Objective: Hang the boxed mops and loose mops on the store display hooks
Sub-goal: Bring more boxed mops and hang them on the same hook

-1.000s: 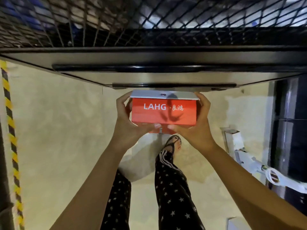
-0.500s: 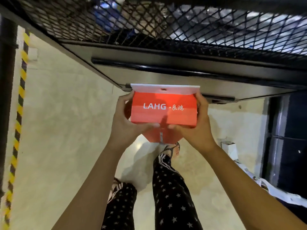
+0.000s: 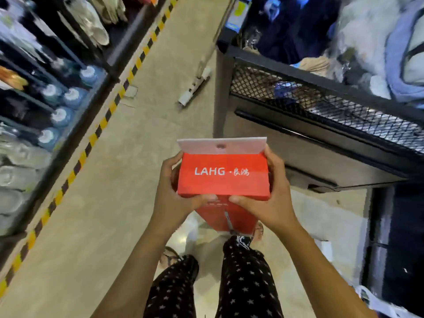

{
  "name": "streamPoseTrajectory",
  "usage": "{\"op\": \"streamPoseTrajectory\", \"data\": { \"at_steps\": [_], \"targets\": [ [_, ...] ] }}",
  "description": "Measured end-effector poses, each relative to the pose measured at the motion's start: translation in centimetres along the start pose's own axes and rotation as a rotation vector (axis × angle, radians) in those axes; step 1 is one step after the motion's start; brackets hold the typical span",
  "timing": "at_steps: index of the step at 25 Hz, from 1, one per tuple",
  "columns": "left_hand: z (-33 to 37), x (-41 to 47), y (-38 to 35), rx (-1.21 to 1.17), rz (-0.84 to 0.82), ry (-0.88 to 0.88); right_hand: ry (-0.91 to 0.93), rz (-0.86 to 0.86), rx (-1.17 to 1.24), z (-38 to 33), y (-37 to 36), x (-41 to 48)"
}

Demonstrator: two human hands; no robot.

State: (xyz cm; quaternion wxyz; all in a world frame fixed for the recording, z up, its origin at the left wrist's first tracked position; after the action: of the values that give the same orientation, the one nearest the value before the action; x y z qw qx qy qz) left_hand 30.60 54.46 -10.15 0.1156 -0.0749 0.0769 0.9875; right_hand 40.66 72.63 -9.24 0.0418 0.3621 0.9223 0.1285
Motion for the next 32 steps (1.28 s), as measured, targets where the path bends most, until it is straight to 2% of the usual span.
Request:
{"op": "streamPoseTrajectory", "data": {
  "at_steps": [7, 12, 16, 22, 29, 32],
  "targets": [
    [4.2, -4.9, 19.2, -0.021, 0.211, -0.116, 0.067, -0.203, 0.117, -10.8, -12.9, -8.6],
    [5.4, -9.2, 31.7, -0.061, 0.493, -0.16, 0.151, -0.382, 0.2, -16.4, -23.0, -14.4],
    [6.4, -13.8, 37.9, -0.01, 0.703, -0.193, 0.178, -0.54, 0.265, -19.8, -28.0, -18.4],
    [8.4, -20.0, 42.3, 0.036, 1.027, -0.203, 0.263, -0.787, 0.319, -23.7, -33.0, -21.7],
    [10.1, -24.8, 43.4, 0.041, 1.345, -0.188, 0.411, -1.042, 0.277, -27.3, -36.9, -23.9],
    [10.7, -25.6, 43.0, 0.068, 1.434, -0.189, 0.471, -1.12, 0.256, -28.6, -37.9, -23.9]
  ]
}}
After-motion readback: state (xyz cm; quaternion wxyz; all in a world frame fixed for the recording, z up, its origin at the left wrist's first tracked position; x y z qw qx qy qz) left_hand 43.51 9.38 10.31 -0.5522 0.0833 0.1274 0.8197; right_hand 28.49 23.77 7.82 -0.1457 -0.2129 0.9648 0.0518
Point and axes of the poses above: each hand's wrist, its own x-axis towards the middle knuckle, its own y-axis out of the back of the hand, z = x × y, the point moved 5 cm from there along x, towards the middle knuckle, and after that the axes turned 15 degrees about z, right-handed, at the moved point
